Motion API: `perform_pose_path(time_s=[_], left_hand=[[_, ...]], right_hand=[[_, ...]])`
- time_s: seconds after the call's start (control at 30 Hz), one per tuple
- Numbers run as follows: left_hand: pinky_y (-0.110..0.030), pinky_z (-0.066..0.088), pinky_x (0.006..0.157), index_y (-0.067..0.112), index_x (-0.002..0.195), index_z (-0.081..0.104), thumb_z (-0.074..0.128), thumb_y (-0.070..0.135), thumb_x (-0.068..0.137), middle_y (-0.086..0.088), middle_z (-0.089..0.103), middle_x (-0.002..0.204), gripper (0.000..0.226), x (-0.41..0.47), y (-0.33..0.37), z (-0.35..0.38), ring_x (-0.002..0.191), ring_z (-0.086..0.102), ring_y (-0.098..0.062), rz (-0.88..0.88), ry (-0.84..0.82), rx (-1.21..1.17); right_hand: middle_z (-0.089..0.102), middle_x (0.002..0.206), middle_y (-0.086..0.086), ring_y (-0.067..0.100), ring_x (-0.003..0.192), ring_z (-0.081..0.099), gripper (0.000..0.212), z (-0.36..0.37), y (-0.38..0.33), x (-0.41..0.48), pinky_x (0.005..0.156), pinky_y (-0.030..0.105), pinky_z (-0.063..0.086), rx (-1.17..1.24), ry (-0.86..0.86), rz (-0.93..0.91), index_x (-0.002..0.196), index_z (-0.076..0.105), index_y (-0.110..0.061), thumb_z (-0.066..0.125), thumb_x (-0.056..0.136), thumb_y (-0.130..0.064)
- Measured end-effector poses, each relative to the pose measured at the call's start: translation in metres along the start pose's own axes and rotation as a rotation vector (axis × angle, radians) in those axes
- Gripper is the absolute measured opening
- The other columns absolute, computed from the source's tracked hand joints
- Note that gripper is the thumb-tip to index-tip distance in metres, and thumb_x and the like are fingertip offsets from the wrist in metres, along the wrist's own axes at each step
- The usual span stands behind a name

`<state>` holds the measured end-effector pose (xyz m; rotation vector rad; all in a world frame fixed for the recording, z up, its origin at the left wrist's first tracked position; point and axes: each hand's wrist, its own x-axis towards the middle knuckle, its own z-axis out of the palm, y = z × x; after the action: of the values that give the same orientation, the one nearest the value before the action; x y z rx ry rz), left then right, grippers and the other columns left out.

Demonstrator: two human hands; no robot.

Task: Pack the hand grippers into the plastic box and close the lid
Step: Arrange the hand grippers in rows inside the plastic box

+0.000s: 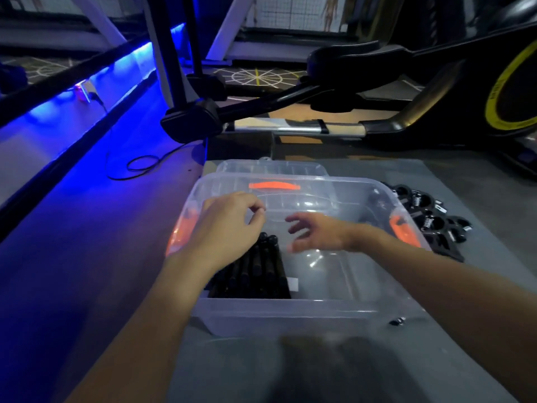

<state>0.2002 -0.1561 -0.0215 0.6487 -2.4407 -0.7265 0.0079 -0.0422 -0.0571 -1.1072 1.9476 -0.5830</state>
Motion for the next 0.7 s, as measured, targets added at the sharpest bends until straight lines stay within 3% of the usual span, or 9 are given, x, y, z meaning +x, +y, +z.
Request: perform_pose_path(time_s=[0.07, 0.2, 0.3, 0.37, 0.53, 0.63, 0.7], left_hand=[[-0.041, 0.049, 0.093, 0.027, 0.095, 0.07, 0.055, 0.029, 0.089, 0.013, 0.068, 0.096, 0.016, 0.004, 0.026, 0.016, 0.097, 0.063, -0.017, 0.026, -0.058, -0.049], [-0.04, 0.05, 0.091, 0.025, 0.101, 0.07, 0.057, 0.026, 0.091, 0.01, 0.068, 0.102, 0.016, 0.009, 0.079, 0.053, 0.099, 0.062, -0.015, 0.133, -0.164, -0.143], [-0.04, 0.049, 0.091, 0.023, 0.097, 0.07, 0.056, 0.027, 0.09, 0.008, 0.066, 0.101, 0.016, 0.005, 0.112, 0.085, 0.099, 0.061, -0.014, 0.235, -0.242, -0.182], [-0.039, 0.048, 0.091, 0.022, 0.097, 0.069, 0.055, 0.031, 0.089, 0.008, 0.063, 0.1, 0.019, 0.0, 0.132, 0.103, 0.1, 0.06, -0.014, 0.302, -0.29, -0.193], [-0.031, 0.042, 0.097, 0.021, 0.105, 0.067, 0.06, 0.032, 0.093, 0.01, 0.057, 0.113, 0.018, -0.012, 0.157, 0.135, 0.109, 0.056, -0.011, 0.415, -0.384, -0.168], [-0.018, 0.038, 0.091, 0.03, 0.113, 0.063, 0.06, 0.035, 0.092, 0.023, 0.044, 0.117, 0.021, -0.015, 0.159, 0.145, 0.107, 0.05, 0.0, 0.399, -0.414, -0.124], [-0.003, 0.03, 0.085, 0.034, 0.11, 0.063, 0.062, 0.036, 0.091, 0.026, 0.044, 0.116, 0.019, -0.015, 0.157, 0.147, 0.106, 0.048, 0.008, 0.395, -0.394, -0.114]], right_hand=[[0.064, 0.122, 0.004, 0.02, 0.104, 0.065, 0.056, -0.024, -0.006, -0.021, 0.098, 0.041, 0.051, 0.001, 0.184, -0.076, 0.132, 0.052, -0.018, 0.076, 0.082, -0.025], [0.071, 0.105, 0.012, 0.02, 0.089, 0.069, 0.026, -0.07, 0.002, -0.08, 0.081, 0.035, 0.056, 0.191, 0.53, -0.21, 0.113, 0.061, -0.013, 0.069, 0.088, -0.012], [0.072, 0.09, 0.011, 0.01, 0.072, 0.067, 0.015, -0.089, 0.031, -0.12, 0.065, 0.025, 0.052, 0.306, 0.763, -0.211, 0.098, 0.063, -0.018, 0.068, 0.088, -0.008], [0.069, 0.081, 0.006, 0.007, 0.064, 0.062, 0.015, -0.092, 0.063, -0.141, 0.065, 0.024, 0.049, 0.342, 0.88, -0.144, 0.093, 0.064, -0.018, 0.068, 0.087, -0.005], [0.065, 0.082, 0.003, 0.012, 0.074, 0.057, 0.013, -0.058, 0.163, -0.173, 0.071, 0.023, 0.047, 0.231, 0.828, 0.12, 0.095, 0.068, -0.009, 0.069, 0.084, -0.003], [0.063, 0.079, -0.001, 0.011, 0.071, 0.056, 0.017, -0.019, 0.222, -0.177, 0.075, 0.032, 0.053, 0.171, 0.649, 0.277, 0.084, 0.064, -0.02, 0.073, 0.079, -0.006], [0.063, 0.081, -0.003, 0.011, 0.072, 0.058, 0.018, -0.001, 0.244, -0.173, 0.077, 0.033, 0.052, 0.157, 0.576, 0.333, 0.088, 0.064, -0.021, 0.075, 0.078, -0.013]])
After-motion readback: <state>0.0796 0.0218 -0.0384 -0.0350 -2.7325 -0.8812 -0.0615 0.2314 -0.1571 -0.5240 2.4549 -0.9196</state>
